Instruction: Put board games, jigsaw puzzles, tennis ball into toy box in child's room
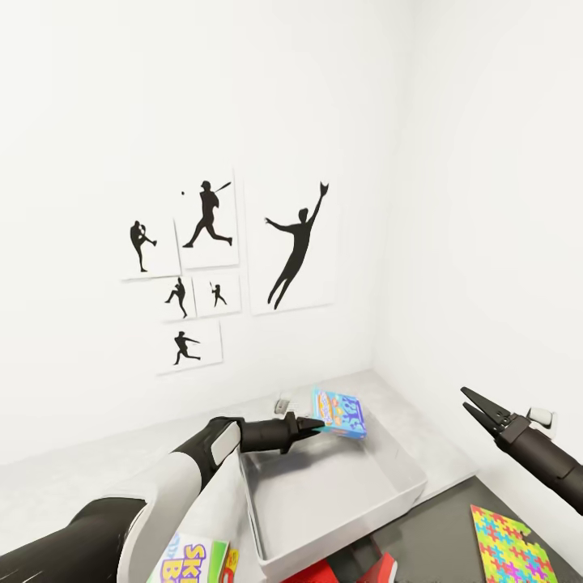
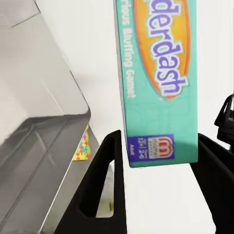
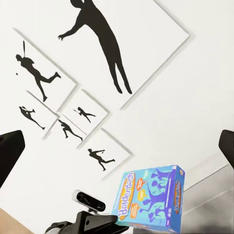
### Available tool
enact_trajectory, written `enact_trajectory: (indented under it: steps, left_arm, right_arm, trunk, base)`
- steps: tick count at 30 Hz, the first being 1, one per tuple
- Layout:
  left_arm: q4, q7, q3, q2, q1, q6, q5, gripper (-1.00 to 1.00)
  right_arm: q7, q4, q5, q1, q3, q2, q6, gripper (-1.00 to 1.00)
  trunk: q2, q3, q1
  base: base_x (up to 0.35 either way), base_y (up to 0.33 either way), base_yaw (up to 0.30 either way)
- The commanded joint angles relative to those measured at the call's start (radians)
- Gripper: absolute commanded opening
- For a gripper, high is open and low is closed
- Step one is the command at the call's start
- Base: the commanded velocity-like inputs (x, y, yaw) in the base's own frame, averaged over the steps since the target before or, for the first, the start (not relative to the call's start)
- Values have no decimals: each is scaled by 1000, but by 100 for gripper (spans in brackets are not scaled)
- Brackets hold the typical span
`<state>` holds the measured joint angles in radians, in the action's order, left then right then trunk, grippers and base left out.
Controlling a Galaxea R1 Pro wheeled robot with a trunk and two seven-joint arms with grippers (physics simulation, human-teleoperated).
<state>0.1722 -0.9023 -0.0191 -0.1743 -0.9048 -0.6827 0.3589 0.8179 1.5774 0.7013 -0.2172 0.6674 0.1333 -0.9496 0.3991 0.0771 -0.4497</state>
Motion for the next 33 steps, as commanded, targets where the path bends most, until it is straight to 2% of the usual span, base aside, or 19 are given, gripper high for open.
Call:
enact_trajectory:
  steps: [1,4,13,17,27,30,33]
  left_arm:
    - [0,7,-2,0,0,-9,4,-100]
    - [-1,47,-2,0,0,-17,5,-100]
    - [1,53,-1,0,-2,-30,6,-100]
    - [32,54,-1,0,-3,-91,6,-100]
    - [52,55,-1,0,-3,-153,9,-100]
    - [95,55,-1,0,-3,-199,9,-100]
    - [192,55,0,0,-3,-271,9,-100]
  right_arm:
    - [4,0,-2,-1,1,0,-4,100]
    - [4,0,-2,-1,0,-1,-5,100]
    - [4,0,-2,-1,-1,-7,-3,100]
    - [4,0,-2,-1,-2,-8,-3,100]
    - [4,-3,-1,-1,-2,-3,-4,100]
    - [4,-4,-1,-1,-2,0,-5,100]
    - [4,-5,0,-1,-2,2,-5,100]
  trunk:
    - [1,-2,0]
    - [1,-7,0]
    - [1,-22,0]
    - [1,-29,0]
    - [1,-45,0]
    - [1,-50,0]
    - [1,-55,0]
  base:
    - [0,0,0]
    - [0,0,0]
    - [0,0,0]
    - [0,0,0]
    - [0,0,0]
    - [0,0,0]
    - [0,0,0]
